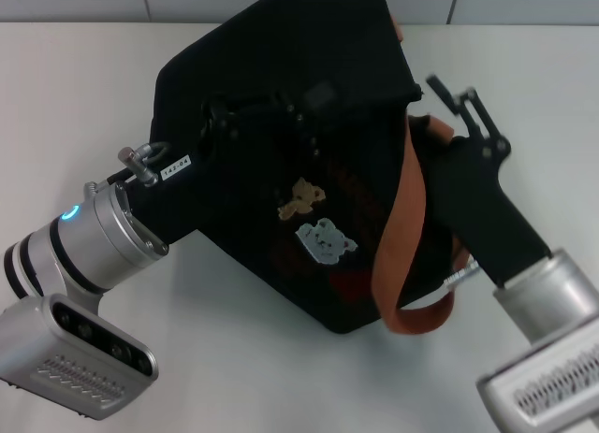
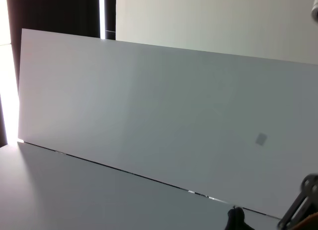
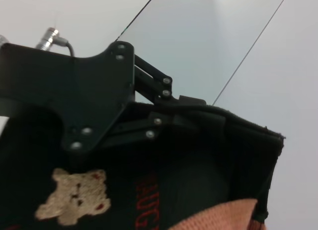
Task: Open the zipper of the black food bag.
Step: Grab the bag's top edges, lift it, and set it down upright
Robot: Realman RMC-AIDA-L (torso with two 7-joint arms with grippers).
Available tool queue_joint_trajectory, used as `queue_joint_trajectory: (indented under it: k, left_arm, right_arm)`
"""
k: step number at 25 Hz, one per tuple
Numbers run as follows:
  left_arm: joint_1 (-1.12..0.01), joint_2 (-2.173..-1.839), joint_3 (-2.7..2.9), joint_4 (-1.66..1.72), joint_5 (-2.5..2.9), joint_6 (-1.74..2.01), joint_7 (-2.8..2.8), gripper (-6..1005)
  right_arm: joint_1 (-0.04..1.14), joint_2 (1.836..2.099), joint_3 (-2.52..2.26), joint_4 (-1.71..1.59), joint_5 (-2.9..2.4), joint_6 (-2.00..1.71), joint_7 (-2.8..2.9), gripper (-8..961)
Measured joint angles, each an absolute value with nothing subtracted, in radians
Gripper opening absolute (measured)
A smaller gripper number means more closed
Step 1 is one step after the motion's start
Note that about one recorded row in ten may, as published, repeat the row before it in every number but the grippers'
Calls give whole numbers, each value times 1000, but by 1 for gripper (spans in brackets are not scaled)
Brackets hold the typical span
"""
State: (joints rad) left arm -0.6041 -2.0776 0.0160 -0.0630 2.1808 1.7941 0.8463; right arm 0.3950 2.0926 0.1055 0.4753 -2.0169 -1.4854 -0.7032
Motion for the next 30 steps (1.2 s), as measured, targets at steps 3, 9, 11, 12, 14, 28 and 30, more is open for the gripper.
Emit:
queue_joint_trajectory:
  k: [3, 9, 11, 12, 14, 28, 30]
  left_arm:
    - [-604, -2077, 16, -63, 2181, 1796, 846, 90]
    - [-602, -2077, 17, -61, 2181, 1799, 847, 90]
    - [-602, -2077, 17, -62, 2182, 1799, 847, 90]
    - [-602, -2077, 17, -62, 2182, 1799, 847, 90]
    - [-602, -2077, 17, -62, 2182, 1799, 847, 90]
    - [-603, -2077, 17, -57, 2186, 1799, 847, 90]
    - [-603, -2077, 17, -58, 2186, 1798, 847, 90]
  right_arm:
    - [430, 2092, 138, 474, -2016, -1454, -705, 831]
    - [478, 2092, 205, 473, -2016, -1385, -705, 830]
    - [484, 2092, 220, 473, -2018, -1377, -704, 830]
    - [486, 2092, 228, 473, -2020, -1376, -705, 830]
    - [488, 2092, 244, 476, -2022, -1375, -705, 830]
    - [375, 2085, 250, 500, -2147, -1498, -693, 830]
    - [381, 2087, 256, 500, -2154, -1465, -693, 830]
